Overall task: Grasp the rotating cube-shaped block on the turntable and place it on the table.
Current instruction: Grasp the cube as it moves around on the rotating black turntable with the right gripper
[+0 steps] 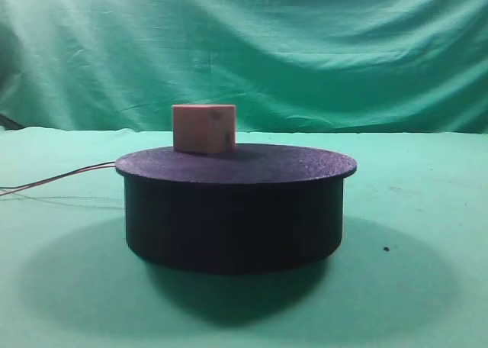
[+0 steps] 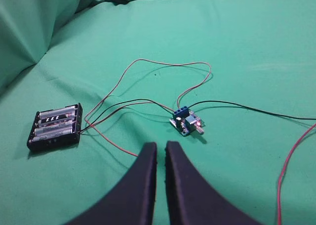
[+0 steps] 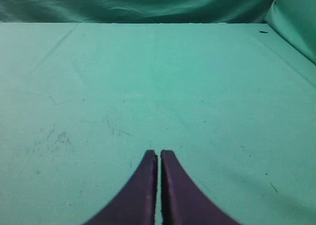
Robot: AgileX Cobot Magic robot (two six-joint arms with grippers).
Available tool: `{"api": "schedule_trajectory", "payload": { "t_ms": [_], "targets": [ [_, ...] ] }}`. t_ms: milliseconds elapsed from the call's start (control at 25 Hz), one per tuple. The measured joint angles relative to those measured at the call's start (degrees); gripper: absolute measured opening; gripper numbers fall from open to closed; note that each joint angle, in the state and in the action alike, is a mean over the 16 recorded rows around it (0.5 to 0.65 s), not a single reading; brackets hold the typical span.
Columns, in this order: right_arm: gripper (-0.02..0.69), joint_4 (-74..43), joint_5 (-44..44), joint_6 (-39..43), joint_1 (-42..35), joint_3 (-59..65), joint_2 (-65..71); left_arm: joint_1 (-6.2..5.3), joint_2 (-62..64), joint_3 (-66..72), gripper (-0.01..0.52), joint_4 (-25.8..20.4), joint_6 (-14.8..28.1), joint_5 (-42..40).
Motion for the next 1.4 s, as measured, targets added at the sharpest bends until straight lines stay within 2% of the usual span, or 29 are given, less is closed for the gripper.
{"api": "schedule_trajectory", "payload": {
  "t_ms": [400,720,880,1120,1400],
  "targets": [
    [0.000,0.10,-0.87,0.21,0.00,0.02,0.00,0.00,0.00,0.00,0.000,0.00,0.00,0.00],
    [0.000,4.16,-12.50,3.27,0.00,-0.31,0.05,0.00,0.00,0.00,0.000,0.00,0.00,0.00],
    [0.000,6.54,-14.58,4.56,0.00,-2.96,1.54,0.00,0.00,0.00,0.000,0.00,0.00,0.00],
    [0.000,9.62,-10.47,5.37,0.00,-9.69,8.63,0.00,0.00,0.00,0.000,0.00,0.00,0.00],
    [0.000,12.11,3.14,0.81,0.31,-17.49,21.33,0.00,0.00,0.00,0.000,0.00,0.00,0.00]
  ]
}}
